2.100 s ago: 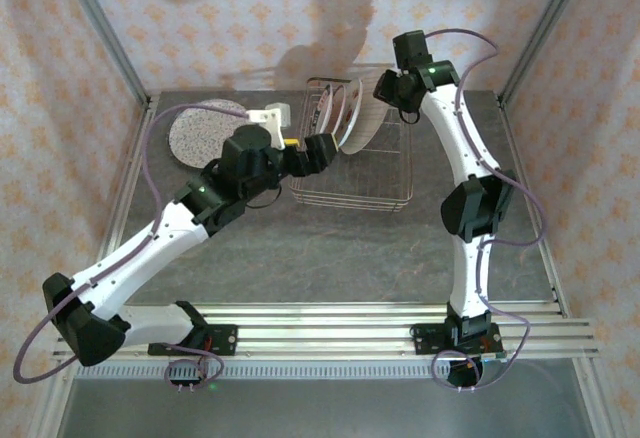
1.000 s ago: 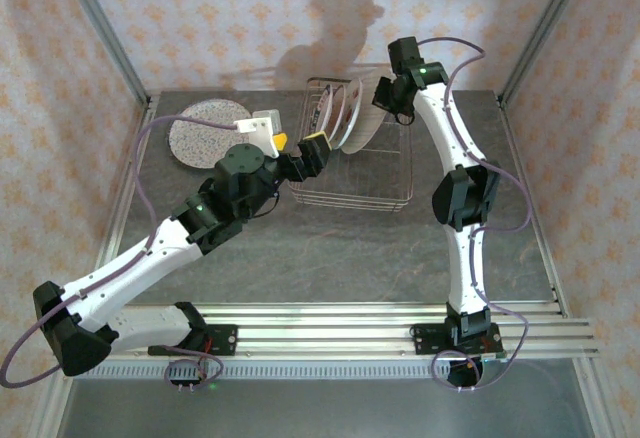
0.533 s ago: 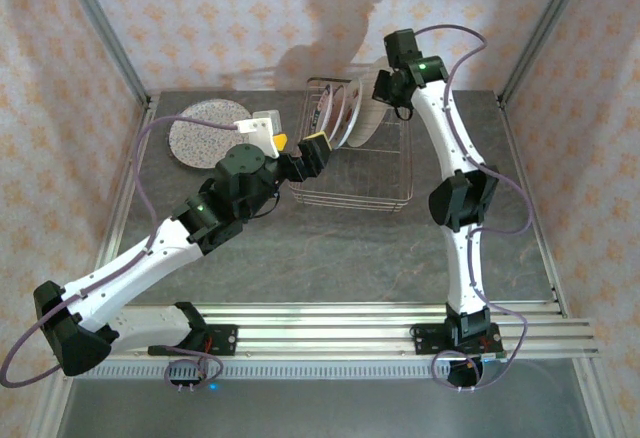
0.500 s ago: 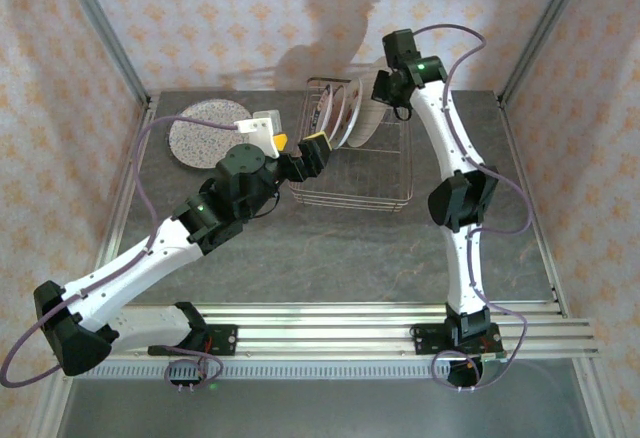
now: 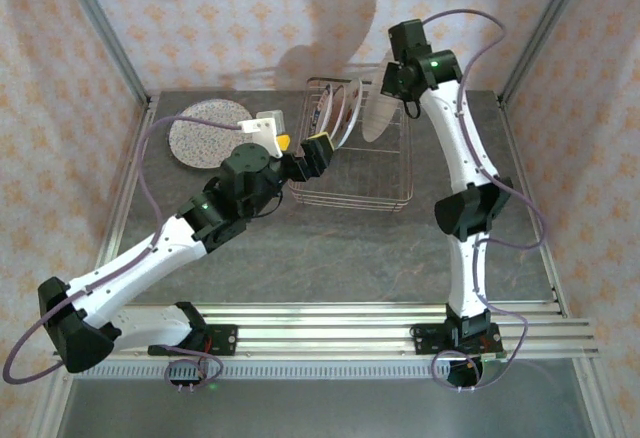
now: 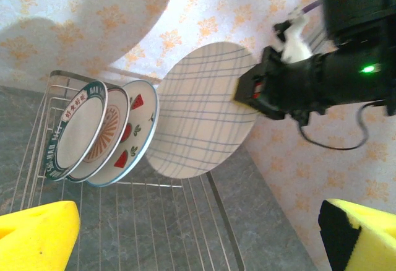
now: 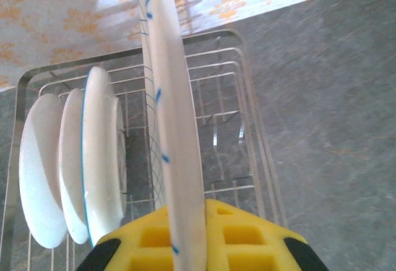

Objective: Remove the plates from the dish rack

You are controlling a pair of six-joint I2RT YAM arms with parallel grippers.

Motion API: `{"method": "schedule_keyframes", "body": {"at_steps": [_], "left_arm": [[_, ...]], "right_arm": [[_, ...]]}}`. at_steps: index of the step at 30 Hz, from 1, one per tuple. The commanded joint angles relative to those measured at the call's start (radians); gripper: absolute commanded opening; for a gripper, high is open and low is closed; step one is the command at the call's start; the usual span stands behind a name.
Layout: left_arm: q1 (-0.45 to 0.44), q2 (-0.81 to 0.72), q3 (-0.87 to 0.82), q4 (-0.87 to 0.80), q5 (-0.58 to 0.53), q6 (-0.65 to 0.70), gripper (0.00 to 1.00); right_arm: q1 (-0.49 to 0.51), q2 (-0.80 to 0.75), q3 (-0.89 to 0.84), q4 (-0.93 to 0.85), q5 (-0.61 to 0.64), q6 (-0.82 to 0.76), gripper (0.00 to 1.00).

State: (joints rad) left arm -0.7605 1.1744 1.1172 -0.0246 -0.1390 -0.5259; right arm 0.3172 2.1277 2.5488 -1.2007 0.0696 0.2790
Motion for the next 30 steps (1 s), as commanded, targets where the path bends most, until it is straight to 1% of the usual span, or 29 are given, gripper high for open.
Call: {"method": "schedule_keyframes", "body": {"at_steps": [1,7,10,16,21,23,27,30], "left_arm": [[-0.008,0.023,0.019,0.037,-0.002,-0.047,0.99],[-0.006,0.067,0.043,0.043,0.031,-0.091,0.99],[0.004,0.096,0.047,0.042,0.069,-0.159,0.99],[0.044,0.169,0.055,0.040,0.192,-0.309,0.99],[0.053,0.232,0.085,0.049,0.275,-0.372,0.99],[0.060,0.269,0.101,0.061,0.335,-0.415,0.99],[0.067,0.335,0.121,0.139,0.438,-0.490,0.99],[0.069,0.388,0.143,0.209,0.514,-0.544,0.93]], "right_arm": [[-0.013,-0.109,0.009,-0.033,0.094,-0.007,0.00],[-0.030,-0.225,-0.058,-0.040,0.092,0.015,0.00],[-0.044,-0.284,-0.084,-0.055,0.082,0.029,0.00],[-0.056,-0.409,-0.144,-0.072,0.045,0.054,0.00],[-0.058,-0.517,-0.219,-0.069,0.012,0.079,0.00],[-0.059,-0.558,-0.252,-0.068,-0.002,0.093,0.00],[-0.066,-0.638,-0.335,-0.042,-0.042,0.118,0.00],[-0.078,-0.688,-0.400,-0.014,-0.097,0.157,0.00]]}}
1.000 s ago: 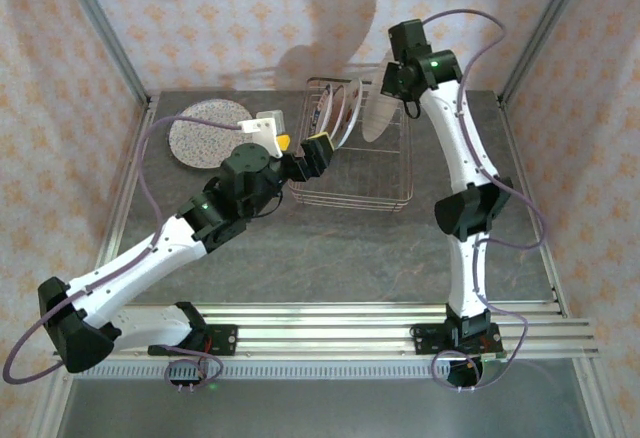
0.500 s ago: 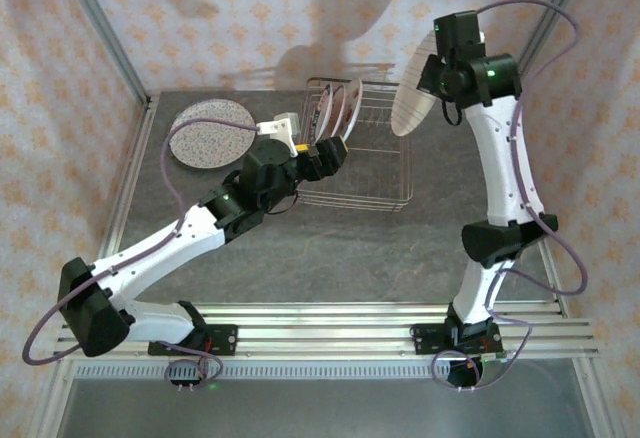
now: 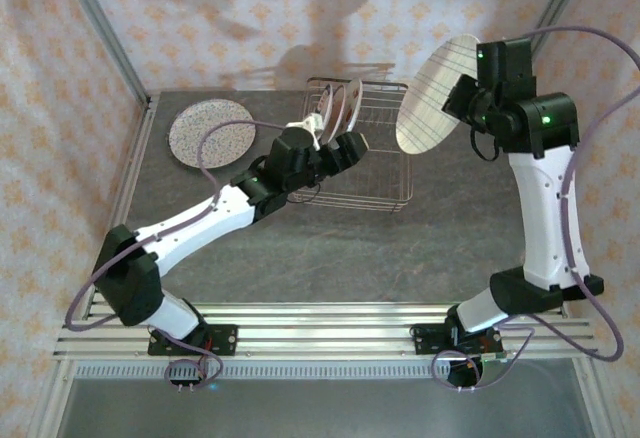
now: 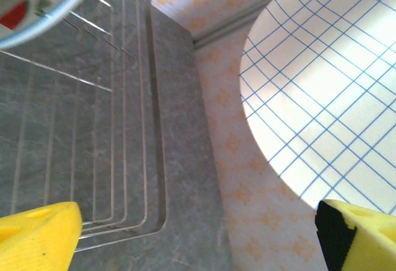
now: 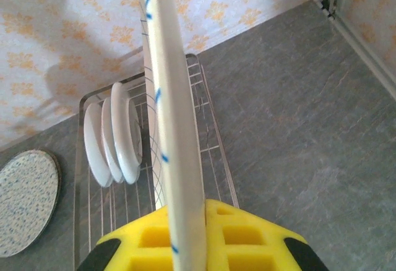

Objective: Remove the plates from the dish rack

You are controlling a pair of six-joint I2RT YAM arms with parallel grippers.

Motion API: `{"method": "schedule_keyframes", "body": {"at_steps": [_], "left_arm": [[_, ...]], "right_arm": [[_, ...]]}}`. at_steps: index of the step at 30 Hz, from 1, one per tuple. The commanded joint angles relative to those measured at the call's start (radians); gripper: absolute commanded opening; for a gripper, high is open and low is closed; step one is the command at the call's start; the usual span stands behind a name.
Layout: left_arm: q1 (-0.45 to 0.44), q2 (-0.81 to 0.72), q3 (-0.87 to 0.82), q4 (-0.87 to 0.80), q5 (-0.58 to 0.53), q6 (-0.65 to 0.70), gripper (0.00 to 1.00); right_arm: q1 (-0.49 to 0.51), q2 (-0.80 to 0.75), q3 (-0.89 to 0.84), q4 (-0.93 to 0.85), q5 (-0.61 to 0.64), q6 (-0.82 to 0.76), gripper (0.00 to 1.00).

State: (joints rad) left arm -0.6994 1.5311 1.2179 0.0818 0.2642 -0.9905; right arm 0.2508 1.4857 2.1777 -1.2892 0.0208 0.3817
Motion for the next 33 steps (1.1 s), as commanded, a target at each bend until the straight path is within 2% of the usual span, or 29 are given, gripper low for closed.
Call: {"method": "schedule_keyframes", "body": {"at_steps": [1,6,13,18,22,27,33], "left_arm": [[0.010,0.050,0.054,0.120,0.142,-0.097,0.91],[0.026,0.130,0.081,0.213,0.249,-0.212,0.84],[0.049,0.198,0.087,0.370,0.314,-0.347,0.72],[0.063,0.186,0.046,0.411,0.301,-0.374,0.68],[0.081,0.193,0.014,0.504,0.309,-0.439,0.57],[0.093,0.195,0.010,0.509,0.314,-0.450,0.55],[0.098,0.205,0.014,0.534,0.315,-0.467,0.38]], "right_arm": [[-0.014,-0.063,-0.050,0.083,-0.070,0.068,0.00],[-0.024,-0.115,-0.128,0.130,-0.159,0.134,0.00],[-0.045,-0.155,-0.228,0.218,-0.286,0.220,0.00],[-0.102,-0.185,-0.332,0.312,-0.409,0.287,0.00],[-0.139,-0.205,-0.417,0.399,-0.503,0.341,0.00],[-0.147,-0.202,-0.450,0.442,-0.560,0.366,0.00],[-0.151,-0.201,-0.491,0.474,-0.595,0.392,0.00]]}}
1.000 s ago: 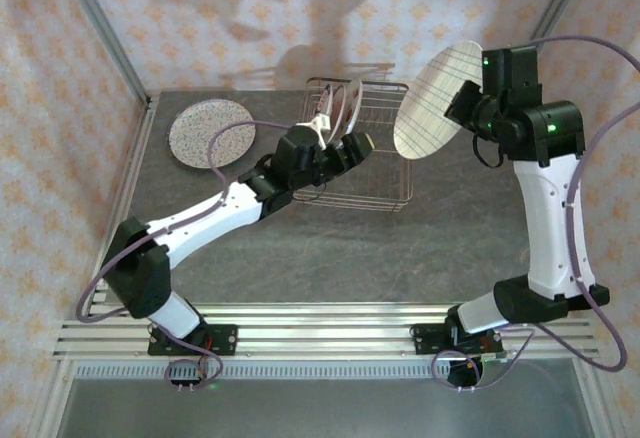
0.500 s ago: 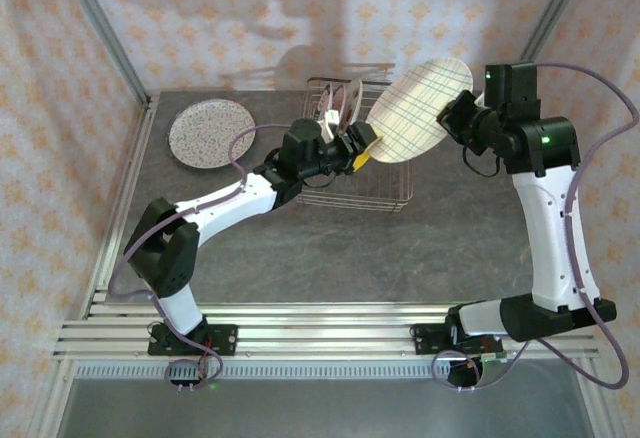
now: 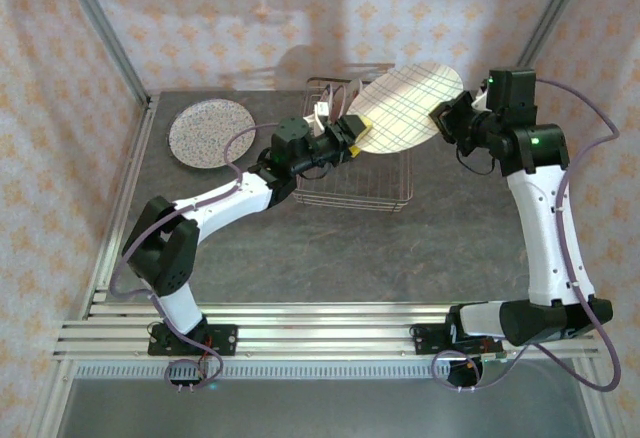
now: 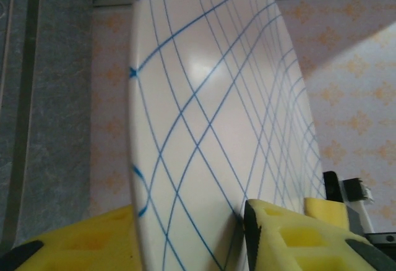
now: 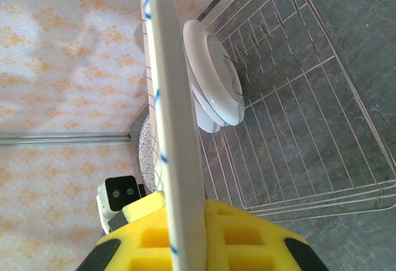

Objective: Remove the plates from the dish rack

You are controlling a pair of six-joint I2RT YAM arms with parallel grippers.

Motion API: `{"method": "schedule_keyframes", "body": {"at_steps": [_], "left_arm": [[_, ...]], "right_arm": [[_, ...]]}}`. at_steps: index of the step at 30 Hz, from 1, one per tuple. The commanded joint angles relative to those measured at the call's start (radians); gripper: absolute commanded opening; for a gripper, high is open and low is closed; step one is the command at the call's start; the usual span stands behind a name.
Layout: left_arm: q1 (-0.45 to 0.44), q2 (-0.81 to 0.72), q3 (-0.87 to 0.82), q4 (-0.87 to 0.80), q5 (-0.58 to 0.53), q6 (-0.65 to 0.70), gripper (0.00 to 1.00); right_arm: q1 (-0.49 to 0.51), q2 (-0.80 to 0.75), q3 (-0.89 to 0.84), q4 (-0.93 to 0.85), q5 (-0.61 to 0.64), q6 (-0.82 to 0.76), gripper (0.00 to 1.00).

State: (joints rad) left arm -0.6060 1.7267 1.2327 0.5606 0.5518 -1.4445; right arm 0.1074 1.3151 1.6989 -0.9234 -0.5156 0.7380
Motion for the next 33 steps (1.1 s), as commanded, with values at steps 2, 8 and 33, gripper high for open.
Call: {"method": "schedule_keyframes", "body": {"at_steps": [2,8,33], "left_arm": [[0.006,0.007,-0.004,0.060,0.028,-0.013,0.29],[0.011,-0.007,-0.019,0.065,0.023,-0.016,0.00],[0.142,-0.140,-0.039,0.098,-0.001,-0.079,0.00]], "right_arm": [[-0.008,-0.030,-0.023,0.115,-0.066,0.042,0.00],[-0.009,-0.027,-0.043,0.112,-0.072,0.033,0.00],[0.002,-0.044,0.059,0.002,0.075,-0.256,0.60]]}}
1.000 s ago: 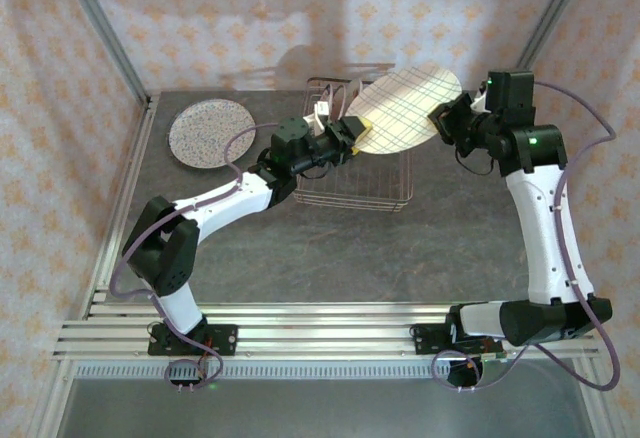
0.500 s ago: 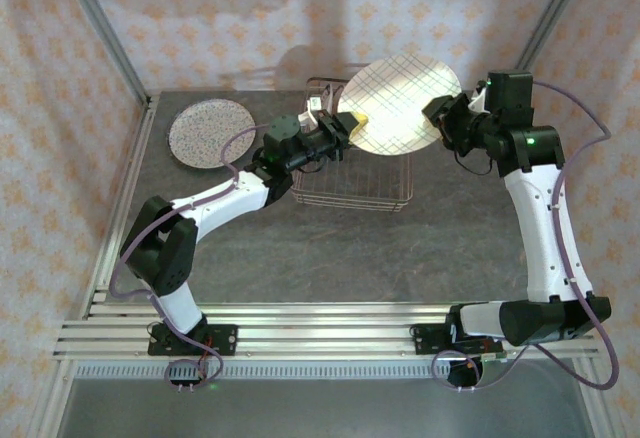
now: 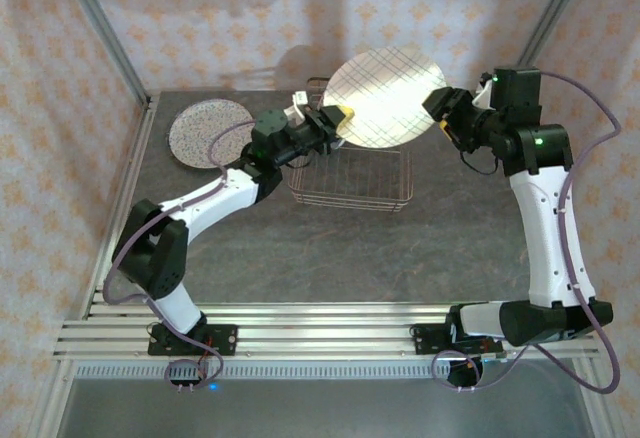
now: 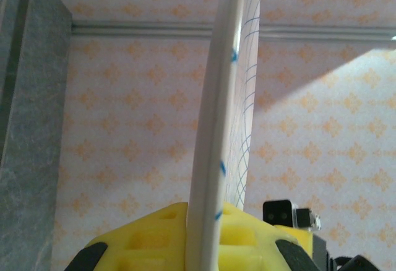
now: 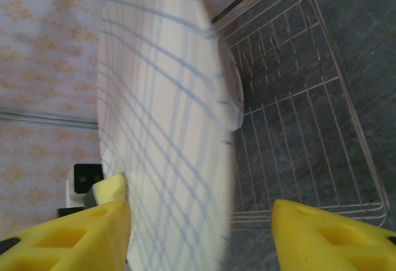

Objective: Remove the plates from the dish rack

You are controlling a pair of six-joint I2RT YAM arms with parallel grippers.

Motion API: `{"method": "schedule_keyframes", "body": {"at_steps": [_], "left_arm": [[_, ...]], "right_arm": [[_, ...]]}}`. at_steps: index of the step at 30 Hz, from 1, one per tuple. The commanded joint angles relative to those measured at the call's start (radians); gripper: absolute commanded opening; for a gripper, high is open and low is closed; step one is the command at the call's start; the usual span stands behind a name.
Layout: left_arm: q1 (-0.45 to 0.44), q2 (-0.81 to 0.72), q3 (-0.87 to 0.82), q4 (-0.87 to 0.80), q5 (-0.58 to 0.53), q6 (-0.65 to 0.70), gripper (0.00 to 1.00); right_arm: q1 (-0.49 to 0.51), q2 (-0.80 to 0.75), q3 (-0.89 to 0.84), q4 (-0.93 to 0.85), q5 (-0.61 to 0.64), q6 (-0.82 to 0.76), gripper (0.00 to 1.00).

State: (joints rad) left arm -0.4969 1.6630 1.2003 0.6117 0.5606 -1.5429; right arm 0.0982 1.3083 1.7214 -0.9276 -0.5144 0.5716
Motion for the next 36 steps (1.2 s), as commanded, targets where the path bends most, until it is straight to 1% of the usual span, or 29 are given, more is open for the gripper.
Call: {"method": "schedule_keyframes", "body": {"at_steps": [1,4,12,18,23,25,26,28,33,36], "left_arm": [[0.045,-0.084,-0.012,0.043,-0.009,0.020,0.00],[0.094,-0.112,-0.036,0.037,-0.008,0.017,0.00],[0.249,-0.201,-0.113,-0.010,0.008,0.037,0.00],[0.357,-0.269,-0.166,-0.080,0.012,0.084,0.00],[0.449,-0.308,-0.207,-0.117,0.007,0.110,0.00],[0.480,-0.317,-0.218,-0.133,0.008,0.122,0.00],[0.496,-0.322,-0.221,-0.147,0.009,0.130,0.00],[0.524,-0.333,-0.233,-0.168,-0.001,0.147,0.00],[0.585,-0.361,-0.269,-0.264,-0.054,0.204,0.00],[0.612,-0.381,-0.304,-0.311,-0.109,0.232,0.00]], "right_arm": [[0.021,-0.042,0.039,0.010,0.095,-0.117,0.60],[0.064,-0.050,0.047,0.044,0.147,-0.201,0.60],[0.300,-0.087,-0.030,0.256,0.300,-0.379,0.61],[0.413,-0.098,-0.092,0.387,0.312,-0.456,0.62],[0.465,-0.119,-0.173,0.520,0.286,-0.516,0.65],[0.483,-0.118,-0.220,0.585,0.276,-0.543,0.68],[0.491,-0.149,-0.238,0.609,0.279,-0.552,0.69],[0.503,-0.156,-0.268,0.650,0.276,-0.564,0.72],[0.528,-0.144,-0.286,0.685,0.257,-0.576,0.78],[0.545,-0.144,-0.311,0.728,0.264,-0.582,0.84]]}}
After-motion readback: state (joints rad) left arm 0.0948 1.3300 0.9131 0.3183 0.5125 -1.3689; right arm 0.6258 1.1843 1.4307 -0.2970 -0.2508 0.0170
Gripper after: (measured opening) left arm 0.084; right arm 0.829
